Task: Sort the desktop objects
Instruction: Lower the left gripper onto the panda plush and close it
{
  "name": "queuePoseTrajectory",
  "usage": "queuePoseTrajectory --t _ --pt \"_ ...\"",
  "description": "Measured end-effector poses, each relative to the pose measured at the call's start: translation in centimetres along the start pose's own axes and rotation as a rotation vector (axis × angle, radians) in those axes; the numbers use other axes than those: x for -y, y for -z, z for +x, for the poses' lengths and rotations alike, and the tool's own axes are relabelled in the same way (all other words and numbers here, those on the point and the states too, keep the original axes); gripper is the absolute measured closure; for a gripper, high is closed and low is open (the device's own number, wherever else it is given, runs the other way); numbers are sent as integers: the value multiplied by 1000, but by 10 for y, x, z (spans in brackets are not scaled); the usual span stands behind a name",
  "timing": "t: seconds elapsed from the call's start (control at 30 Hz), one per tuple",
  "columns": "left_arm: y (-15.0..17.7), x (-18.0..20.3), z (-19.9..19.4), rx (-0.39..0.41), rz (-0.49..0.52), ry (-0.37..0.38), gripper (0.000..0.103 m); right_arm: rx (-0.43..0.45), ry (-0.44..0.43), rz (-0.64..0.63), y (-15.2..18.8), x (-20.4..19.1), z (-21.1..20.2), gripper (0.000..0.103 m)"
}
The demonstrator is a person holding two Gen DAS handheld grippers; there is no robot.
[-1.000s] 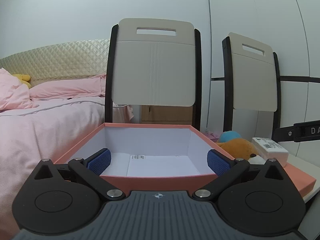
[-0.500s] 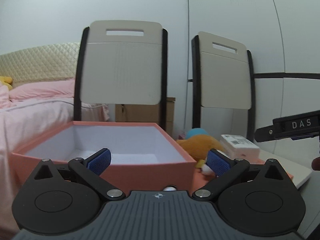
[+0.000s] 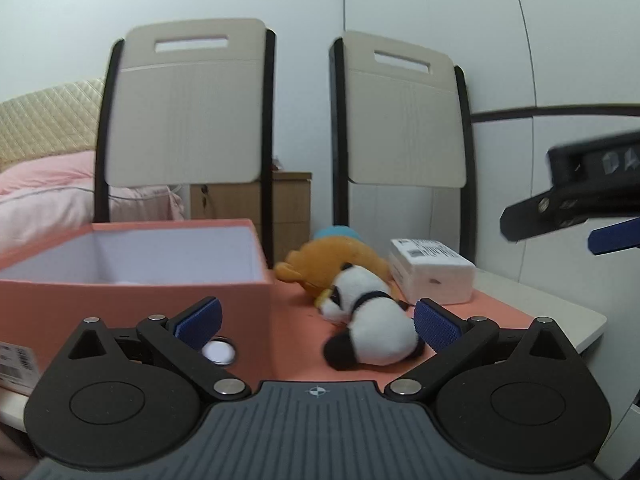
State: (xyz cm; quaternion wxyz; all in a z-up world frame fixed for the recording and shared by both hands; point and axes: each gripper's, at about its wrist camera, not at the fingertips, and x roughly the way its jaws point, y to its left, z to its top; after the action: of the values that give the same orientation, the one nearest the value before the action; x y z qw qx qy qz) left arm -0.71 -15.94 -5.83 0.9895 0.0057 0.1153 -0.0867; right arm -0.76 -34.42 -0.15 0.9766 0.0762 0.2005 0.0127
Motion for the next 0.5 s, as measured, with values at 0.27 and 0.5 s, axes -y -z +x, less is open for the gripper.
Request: queuePoseTrajectory --t 0.27,0.5 --pt "0 40 26 32 71 28 1 11 -4 58 2 24 -10 0" --pt "10 56 72 -54 103 -10 16 -8 -11 63 3 30 -6 0"
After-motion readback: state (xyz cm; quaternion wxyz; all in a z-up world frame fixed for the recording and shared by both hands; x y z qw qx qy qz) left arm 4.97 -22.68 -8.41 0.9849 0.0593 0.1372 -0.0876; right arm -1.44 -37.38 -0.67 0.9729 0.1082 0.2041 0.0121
